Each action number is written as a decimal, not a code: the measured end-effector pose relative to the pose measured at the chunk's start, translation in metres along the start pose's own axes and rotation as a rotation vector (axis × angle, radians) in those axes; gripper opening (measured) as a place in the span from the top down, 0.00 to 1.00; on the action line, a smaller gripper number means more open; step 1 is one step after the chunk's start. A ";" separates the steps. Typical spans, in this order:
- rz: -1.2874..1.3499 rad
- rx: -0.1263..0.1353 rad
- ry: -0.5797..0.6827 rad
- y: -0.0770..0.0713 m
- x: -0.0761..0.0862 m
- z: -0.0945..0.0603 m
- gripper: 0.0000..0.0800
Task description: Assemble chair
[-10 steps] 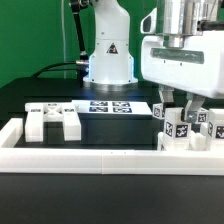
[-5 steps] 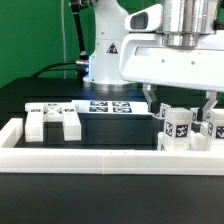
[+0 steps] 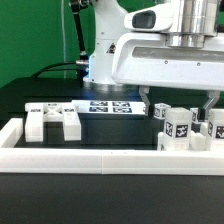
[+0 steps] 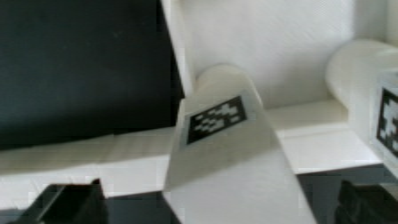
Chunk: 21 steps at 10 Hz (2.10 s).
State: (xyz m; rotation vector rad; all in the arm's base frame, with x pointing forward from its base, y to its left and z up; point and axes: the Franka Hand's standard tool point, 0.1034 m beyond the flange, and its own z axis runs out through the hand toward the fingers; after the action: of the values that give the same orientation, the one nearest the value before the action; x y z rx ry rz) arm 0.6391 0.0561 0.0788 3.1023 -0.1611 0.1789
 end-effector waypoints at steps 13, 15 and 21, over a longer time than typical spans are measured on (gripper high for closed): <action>0.230 -0.024 -0.046 0.007 -0.008 -0.001 0.64; 0.359 -0.043 -0.061 0.012 -0.011 -0.001 0.62; 0.339 -0.045 -0.050 0.008 -0.010 -0.008 0.22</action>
Offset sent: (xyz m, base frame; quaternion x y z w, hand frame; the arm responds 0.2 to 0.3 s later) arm 0.0048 0.0073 0.0024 -0.0009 -0.0053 -0.1210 0.9926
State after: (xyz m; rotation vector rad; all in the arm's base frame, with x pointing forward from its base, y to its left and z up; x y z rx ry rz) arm 0.6275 0.0491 0.0856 3.0109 -0.6824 0.1022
